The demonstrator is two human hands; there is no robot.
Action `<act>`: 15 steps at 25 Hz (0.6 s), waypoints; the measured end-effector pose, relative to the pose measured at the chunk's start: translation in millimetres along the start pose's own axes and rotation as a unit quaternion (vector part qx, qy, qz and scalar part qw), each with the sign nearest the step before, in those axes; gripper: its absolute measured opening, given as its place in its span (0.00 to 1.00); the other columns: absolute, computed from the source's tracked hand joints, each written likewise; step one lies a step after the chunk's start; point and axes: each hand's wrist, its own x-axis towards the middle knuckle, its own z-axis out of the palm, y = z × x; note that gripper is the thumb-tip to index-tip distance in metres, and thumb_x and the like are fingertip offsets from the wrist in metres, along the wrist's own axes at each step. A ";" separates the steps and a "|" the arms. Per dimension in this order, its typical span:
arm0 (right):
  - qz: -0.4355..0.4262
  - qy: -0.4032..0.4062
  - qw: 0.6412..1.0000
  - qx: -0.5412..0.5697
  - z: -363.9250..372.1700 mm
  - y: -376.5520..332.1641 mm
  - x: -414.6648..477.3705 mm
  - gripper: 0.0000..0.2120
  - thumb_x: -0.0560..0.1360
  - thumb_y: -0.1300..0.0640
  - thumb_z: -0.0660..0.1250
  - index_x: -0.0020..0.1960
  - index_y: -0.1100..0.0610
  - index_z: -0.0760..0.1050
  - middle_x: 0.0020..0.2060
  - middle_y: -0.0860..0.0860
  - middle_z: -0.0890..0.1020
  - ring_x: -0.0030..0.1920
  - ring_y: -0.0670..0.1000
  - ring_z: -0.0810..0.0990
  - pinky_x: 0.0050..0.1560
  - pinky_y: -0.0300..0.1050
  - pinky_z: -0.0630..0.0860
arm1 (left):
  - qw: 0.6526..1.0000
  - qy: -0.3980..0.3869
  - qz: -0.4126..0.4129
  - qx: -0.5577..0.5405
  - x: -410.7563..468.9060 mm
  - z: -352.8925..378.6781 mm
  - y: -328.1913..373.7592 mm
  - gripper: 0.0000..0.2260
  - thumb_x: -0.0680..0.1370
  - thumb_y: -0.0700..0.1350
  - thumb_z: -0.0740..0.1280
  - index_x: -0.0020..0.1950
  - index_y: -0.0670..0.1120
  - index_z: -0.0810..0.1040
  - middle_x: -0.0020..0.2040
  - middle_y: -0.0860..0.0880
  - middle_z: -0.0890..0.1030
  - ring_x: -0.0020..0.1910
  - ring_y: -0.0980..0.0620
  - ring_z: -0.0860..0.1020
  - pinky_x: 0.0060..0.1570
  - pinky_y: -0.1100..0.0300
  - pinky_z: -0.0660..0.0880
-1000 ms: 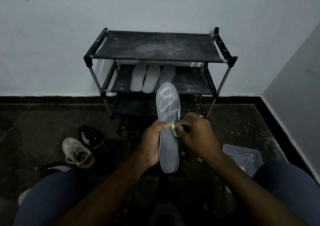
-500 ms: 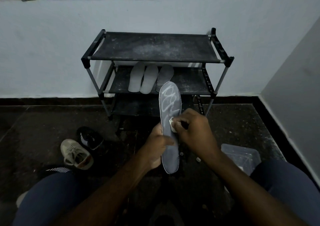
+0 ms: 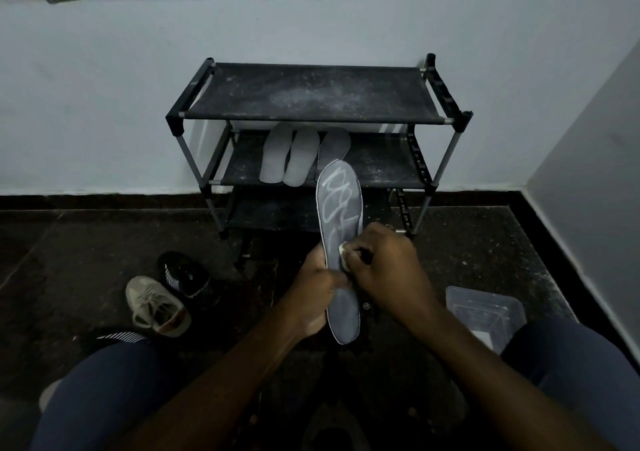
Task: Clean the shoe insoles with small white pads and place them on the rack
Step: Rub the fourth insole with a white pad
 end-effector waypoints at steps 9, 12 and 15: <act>0.005 0.006 1.000 -0.001 -1.0 -2.9 -0.7 0.05 0.74 0.57 0.69 0.41 0.53 0.83 0.41 0.48 0.79 0.39 0.48 0.79 0.42 0.53 0.79 | 1.000 0.017 -0.008 0.019 2.3 -2.2 -3.3 0.33 0.65 0.26 0.60 0.70 0.41 0.74 0.52 0.42 0.84 0.52 0.45 0.82 0.46 0.57 0.79; 0.033 0.038 0.999 0.005 -5.8 3.5 3.2 0.05 0.74 0.58 0.70 0.41 0.53 0.83 0.41 0.47 0.80 0.39 0.46 0.79 0.43 0.52 0.79 | 0.999 0.019 -0.004 0.028 0.9 -1.6 -3.9 0.34 0.64 0.28 0.62 0.70 0.41 0.73 0.52 0.43 0.84 0.52 0.46 0.82 0.48 0.56 0.78; 0.031 0.068 0.997 0.007 -7.3 1.1 8.0 0.05 0.75 0.61 0.71 0.41 0.56 0.83 0.41 0.49 0.79 0.38 0.45 0.79 0.43 0.48 0.78 | 0.999 0.011 -0.011 0.031 -0.3 2.0 -5.8 0.35 0.63 0.29 0.62 0.70 0.43 0.74 0.56 0.41 0.83 0.56 0.43 0.82 0.52 0.52 0.77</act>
